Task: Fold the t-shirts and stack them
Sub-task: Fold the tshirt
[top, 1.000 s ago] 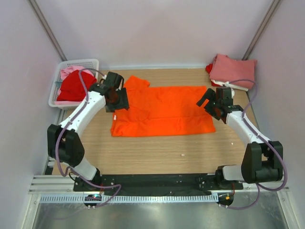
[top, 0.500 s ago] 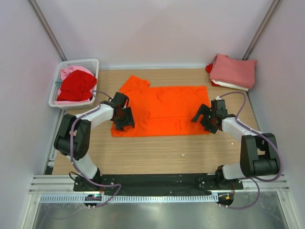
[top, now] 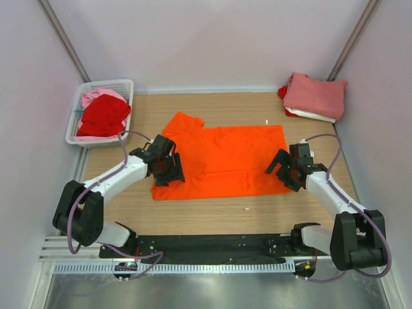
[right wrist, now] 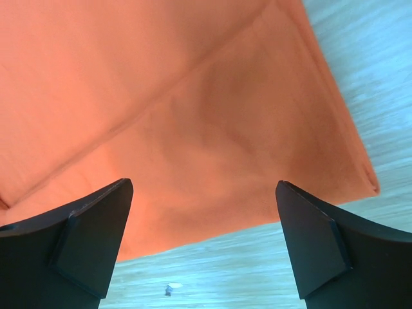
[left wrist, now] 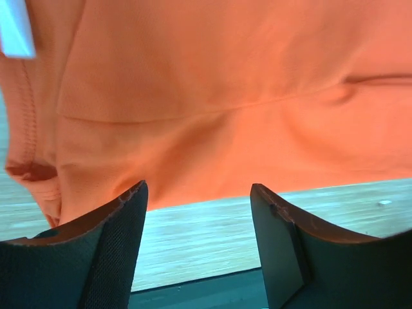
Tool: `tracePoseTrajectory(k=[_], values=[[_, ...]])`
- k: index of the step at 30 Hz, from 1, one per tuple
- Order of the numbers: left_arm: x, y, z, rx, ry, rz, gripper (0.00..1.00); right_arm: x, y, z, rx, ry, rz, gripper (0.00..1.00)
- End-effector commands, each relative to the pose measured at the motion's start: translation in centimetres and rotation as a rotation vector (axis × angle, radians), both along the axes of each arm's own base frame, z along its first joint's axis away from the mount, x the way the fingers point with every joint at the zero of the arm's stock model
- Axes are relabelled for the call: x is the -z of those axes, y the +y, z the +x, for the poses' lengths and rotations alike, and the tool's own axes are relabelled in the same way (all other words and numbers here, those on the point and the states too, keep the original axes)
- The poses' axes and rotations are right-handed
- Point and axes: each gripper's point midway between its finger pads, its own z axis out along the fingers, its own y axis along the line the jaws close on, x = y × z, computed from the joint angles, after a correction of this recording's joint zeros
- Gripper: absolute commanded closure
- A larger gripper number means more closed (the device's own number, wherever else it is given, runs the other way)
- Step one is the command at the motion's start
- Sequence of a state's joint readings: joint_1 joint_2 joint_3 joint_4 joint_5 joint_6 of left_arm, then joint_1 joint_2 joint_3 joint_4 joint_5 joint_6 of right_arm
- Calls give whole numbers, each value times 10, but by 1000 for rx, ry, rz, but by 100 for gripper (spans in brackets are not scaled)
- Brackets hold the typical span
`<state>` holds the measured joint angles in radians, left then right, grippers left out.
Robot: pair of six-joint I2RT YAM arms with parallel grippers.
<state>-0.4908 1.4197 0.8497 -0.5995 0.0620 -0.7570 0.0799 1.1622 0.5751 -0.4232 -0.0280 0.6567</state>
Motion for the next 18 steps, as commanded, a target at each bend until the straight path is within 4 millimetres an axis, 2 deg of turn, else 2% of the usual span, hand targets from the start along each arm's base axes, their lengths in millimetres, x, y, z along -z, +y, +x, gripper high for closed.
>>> tracePoseTrajectory(k=[1, 2, 3, 4, 5, 6, 7, 8, 9, 10, 11, 12, 13, 14, 16, 17, 18], values=[[-71, -14, 48, -14, -175, -31, 32, -47, -15, 37, 39, -118, -83, 0], [-81, -11, 62, -21, -217, 7, 26, -73, -21, 58, 61, -183, -113, 0], [-92, -8, 80, -10, -270, 53, 23, -83, -24, 68, 63, -209, -131, 0], [-105, -13, 107, -10, -300, 66, 21, -89, -24, 83, 69, -235, -137, 0], [-114, -14, 123, -7, -326, 74, 20, -110, -25, 101, 83, -296, -141, 0], [-115, -13, 139, 0, -329, 92, 20, -109, -25, 115, 91, -304, -138, 0], [-127, -13, 168, -27, -342, 92, 21, -122, -22, 134, 103, -378, -121, 0], [-126, -12, 181, -35, -339, 97, 21, -130, -22, 149, 119, -409, -117, 0], [-128, -11, 195, -32, -356, 105, 21, -119, -25, 163, 184, -387, -97, 0], [-134, -10, 222, -49, -384, 101, 21, -126, -25, 180, 218, -422, -87, 0], [-133, -9, 234, -53, -392, 105, 22, -124, -24, 192, 223, -441, -78, 0], [-137, -6, 248, -52, -419, 112, 21, -123, -14, 204, 192, -473, -34, 0], [-115, 3, 264, -68, -387, 129, 21, -120, -8, 228, 193, -549, 13, 0], [-130, 4, 281, -78, -430, 111, 21, -119, -2, 237, 181, -576, 43, 0], [-123, 16, 303, -101, -439, 95, 23, -120, 17, 257, 113, -662, 129, 1], [-112, 17, 314, -97, -440, 90, 24, -120, 26, 260, 83, -697, 173, 1], [-114, 15, 327, -91, -486, 74, 24, -123, 32, 262, 60, -745, 206, 1]])
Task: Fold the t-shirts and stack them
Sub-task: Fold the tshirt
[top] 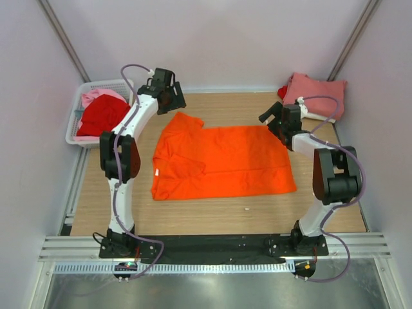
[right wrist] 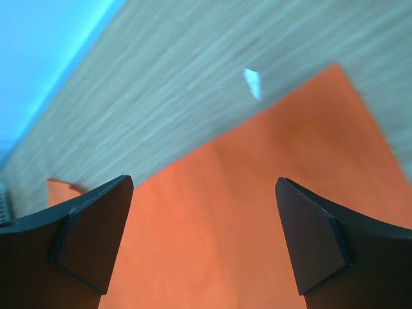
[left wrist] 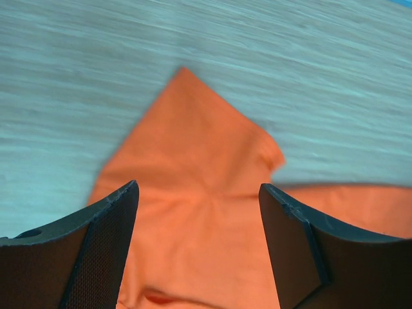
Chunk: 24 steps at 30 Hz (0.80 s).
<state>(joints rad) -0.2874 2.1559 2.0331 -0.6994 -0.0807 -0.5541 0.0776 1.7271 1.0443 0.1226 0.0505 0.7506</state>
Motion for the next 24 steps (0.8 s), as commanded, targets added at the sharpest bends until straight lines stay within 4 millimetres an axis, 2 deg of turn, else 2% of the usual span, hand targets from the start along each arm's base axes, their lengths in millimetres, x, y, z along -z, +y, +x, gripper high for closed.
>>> tracePoseTrajectory(k=[1, 2, 3, 5, 8, 9, 13, 18, 24], values=[[-10, 14, 34, 35, -101, 12, 24, -67, 33, 33, -122, -400, 143, 2], [2, 11, 40, 48, -102, 17, 24, -59, 34, 34, -125, -405, 142, 2], [4, 9, 49, 60, -131, 17, 24, -55, 34, 34, -123, -410, 143, 1], [23, 7, 57, 74, -127, 28, 23, -66, 41, 30, -177, -491, 143, 1], [38, 6, 70, 77, -139, 18, 23, -64, 37, 32, -161, -468, 104, 1], [49, 6, 76, 78, -136, 12, 23, -58, 34, 31, -153, -437, 75, 1], [63, 7, 88, 72, -128, 0, 24, -59, 24, 30, -120, -430, 30, 0], [76, 2, 89, 108, -108, -16, 24, -68, 18, 23, -85, -452, 23, 0], [93, 8, 95, 104, -77, -20, 25, -68, 15, 13, -79, -446, 11, 0]])
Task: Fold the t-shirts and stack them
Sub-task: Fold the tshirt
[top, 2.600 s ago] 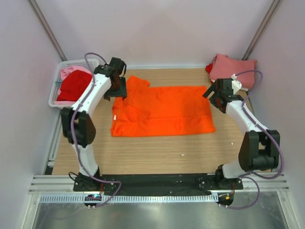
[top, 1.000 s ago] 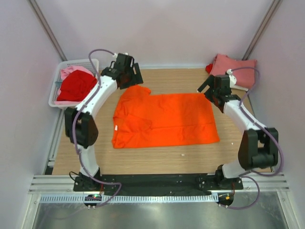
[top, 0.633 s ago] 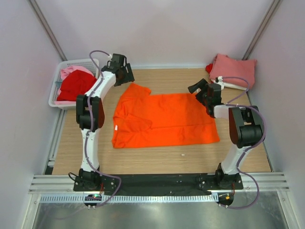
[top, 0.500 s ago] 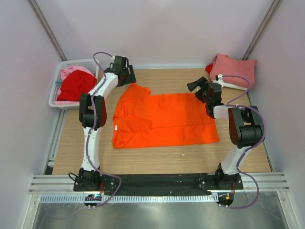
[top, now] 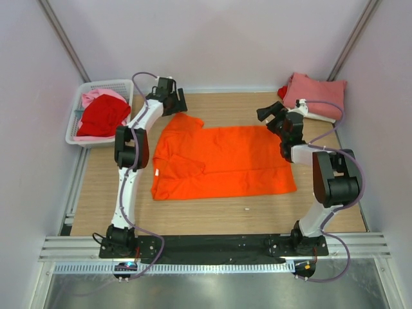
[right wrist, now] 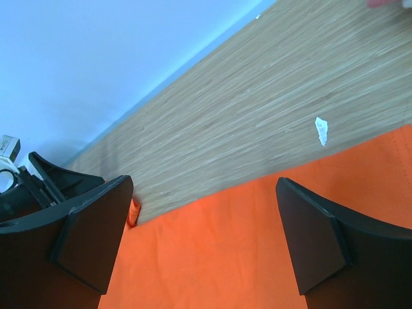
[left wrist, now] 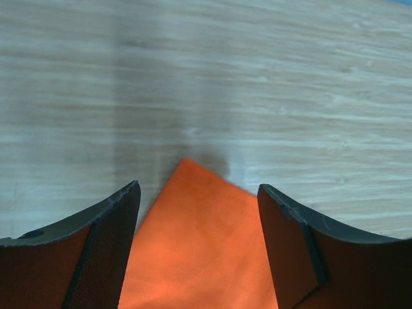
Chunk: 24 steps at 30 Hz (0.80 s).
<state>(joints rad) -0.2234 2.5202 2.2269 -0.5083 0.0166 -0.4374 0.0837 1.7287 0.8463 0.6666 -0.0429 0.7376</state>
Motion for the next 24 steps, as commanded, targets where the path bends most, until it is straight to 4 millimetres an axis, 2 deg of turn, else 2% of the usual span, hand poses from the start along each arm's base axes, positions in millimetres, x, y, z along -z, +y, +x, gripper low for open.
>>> tracePoseTrajectory(k=[1, 2, 8, 12, 14, 15, 17, 18, 20, 21, 22, 24], values=[[-9, 0, 18, 22, -44, -36, 26, -36, -11, 1, 59, -104, -44, 0], [2, -6, 14, 43, -12, -55, 28, -39, -14, 0, 68, -105, -65, 0], [6, -13, 8, 73, 23, -89, 44, -30, -56, -12, 234, -9, -186, 0], [11, -11, 3, 71, 41, -78, 53, -10, -82, -15, 293, 95, -208, 0], [12, -9, 0, 72, 47, -77, 62, -5, -85, -13, 286, 118, -196, 0], [10, -11, -2, 81, 49, -87, 64, 1, -98, -14, 304, 146, -192, 0], [11, -12, -4, 85, 53, -89, 70, 11, -100, -5, 268, 183, -202, 0], [11, -13, -5, 88, 56, -94, 78, 21, -100, -5, 253, 232, -215, 0], [10, -12, -6, 86, 59, -96, 88, 32, -102, 11, 228, 281, -250, 0], [10, -12, -7, 80, 59, -96, 96, 28, -101, 19, 210, 297, -256, 0], [4, -13, -5, 82, 43, -100, 98, 47, -100, 23, 189, 342, -268, 0], [4, -11, -8, 76, 45, -100, 100, 59, -95, 28, 159, 385, -264, 0]])
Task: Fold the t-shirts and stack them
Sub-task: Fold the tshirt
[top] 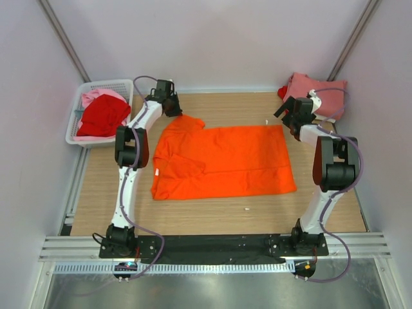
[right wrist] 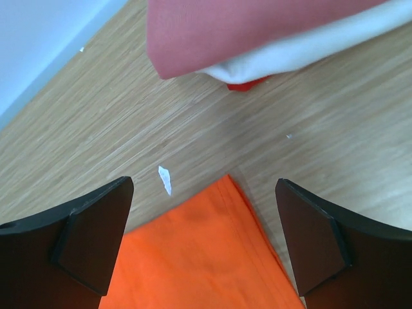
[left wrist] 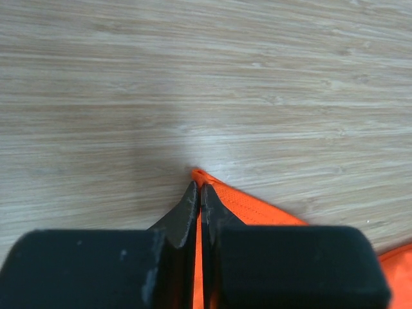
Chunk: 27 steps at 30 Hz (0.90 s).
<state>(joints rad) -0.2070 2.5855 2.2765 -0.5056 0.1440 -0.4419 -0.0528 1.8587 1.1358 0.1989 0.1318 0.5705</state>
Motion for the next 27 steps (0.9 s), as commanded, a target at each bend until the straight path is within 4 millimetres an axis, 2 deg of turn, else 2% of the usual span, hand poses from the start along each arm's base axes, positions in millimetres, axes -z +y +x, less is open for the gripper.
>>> tracePoseTrajectory(k=[1, 2, 4, 9, 10, 18, 24, 25, 27], values=[[-14, 1, -10, 3, 10, -14, 100, 5, 10, 16, -79, 69, -17, 2], [-17, 1, -11, 4, 3, -18, 100, 16, 10, 20, -82, 93, -16, 3], [-20, 0, -10, 1, -7, -26, 100, 14, 7, 27, -75, 109, -25, 9], [-26, -1, -10, -2, -14, -35, 100, 31, 8, 34, -74, 136, -14, 21], [-27, -2, -10, 1, -15, -38, 100, 38, 11, 30, -85, 169, -3, 26], [-28, 0, -12, -5, -17, -37, 100, 57, 17, 30, -106, 223, 11, 44], [-27, 2, -13, -12, -16, -23, 100, 61, 19, 29, -118, 232, 18, 74], [-28, 2, -12, -10, -19, -23, 100, 62, 19, 27, -117, 235, 18, 83], [-27, 2, -13, -12, -16, -23, 100, 65, 20, 28, -122, 235, 18, 93]])
